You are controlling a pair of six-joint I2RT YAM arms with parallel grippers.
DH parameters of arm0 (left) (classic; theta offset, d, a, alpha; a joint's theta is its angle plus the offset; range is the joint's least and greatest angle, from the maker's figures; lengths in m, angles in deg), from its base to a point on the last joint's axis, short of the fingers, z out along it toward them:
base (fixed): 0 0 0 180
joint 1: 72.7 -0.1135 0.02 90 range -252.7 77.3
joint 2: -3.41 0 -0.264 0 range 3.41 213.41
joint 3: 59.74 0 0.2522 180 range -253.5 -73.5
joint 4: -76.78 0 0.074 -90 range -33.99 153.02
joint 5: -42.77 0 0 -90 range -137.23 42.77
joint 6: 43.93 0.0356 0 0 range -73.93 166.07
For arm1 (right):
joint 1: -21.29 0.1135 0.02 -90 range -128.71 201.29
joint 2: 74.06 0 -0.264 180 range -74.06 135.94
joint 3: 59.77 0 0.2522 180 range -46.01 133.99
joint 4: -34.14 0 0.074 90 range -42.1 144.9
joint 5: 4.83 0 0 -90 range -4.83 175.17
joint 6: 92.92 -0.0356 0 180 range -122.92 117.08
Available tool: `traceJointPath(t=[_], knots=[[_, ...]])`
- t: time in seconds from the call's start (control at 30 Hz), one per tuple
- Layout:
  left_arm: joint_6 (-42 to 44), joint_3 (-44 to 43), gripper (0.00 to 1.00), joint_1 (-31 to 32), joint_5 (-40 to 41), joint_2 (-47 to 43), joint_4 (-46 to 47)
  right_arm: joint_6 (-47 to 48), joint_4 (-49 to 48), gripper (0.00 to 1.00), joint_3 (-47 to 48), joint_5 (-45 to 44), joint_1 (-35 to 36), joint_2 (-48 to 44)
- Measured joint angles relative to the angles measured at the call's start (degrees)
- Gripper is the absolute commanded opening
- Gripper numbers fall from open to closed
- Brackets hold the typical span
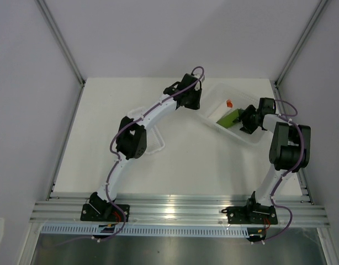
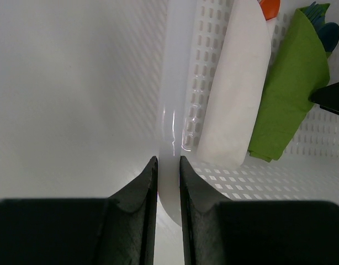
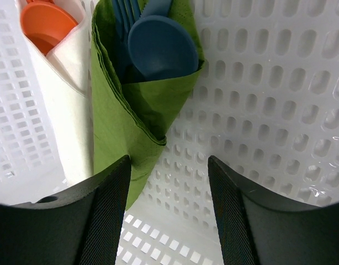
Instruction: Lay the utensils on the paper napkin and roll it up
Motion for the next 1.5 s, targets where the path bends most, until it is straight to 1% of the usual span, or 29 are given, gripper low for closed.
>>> traceJointPath(t=[0.3,0.67,0.93,1.2,1.3,1.33,1.43,1.47,1.5], knots=[[0.6,0.2,0.01,-0.5,-0.7,0.0,0.6,-0.3,-2.6,0.62,-0.1,0.8,0.3,0.1],[1.1,0.3,0.01,-0.8,-0.8,0.0,0.8,-0.5,-3.4,0.61,-0.1,0.1,1.0,0.4],[1.2,0.3,0.01,-0.8,-1.1,0.0,0.8,1.6,0.0,0.62,0.3,-2.6,2.1,-2.1],[1.5,0.3,0.01,-0.8,-1.4,0.0,0.8,4.7,2.9,0.62,4.9,-2.7,2.2,-2.9],[1.5,0.3,0.07,-0.8,-1.5,0.0,0.8,5.3,5.6,0.62,6.7,-4.3,2.2,-3.1],[1.6,0.3,0.14,-0.8,-1.5,0.0,0.8,5.5,6.9,0.62,7.5,-5.0,2.2,-3.1],[1.8,0.3,0.27,-0.8,-1.5,0.0,0.8,6.7,10.1,0.63,9.5,-7.0,2.2,-3.5],[2.1,0.3,0.38,-0.8,-1.6,0.0,0.8,7.1,10.6,0.64,9.7,-7.2,2.2,-4.0],[2.8,0.3,0.44,-0.8,-1.8,0.0,0.7,7.6,11.0,0.64,9.7,-7.5,2.2,-4.9]])
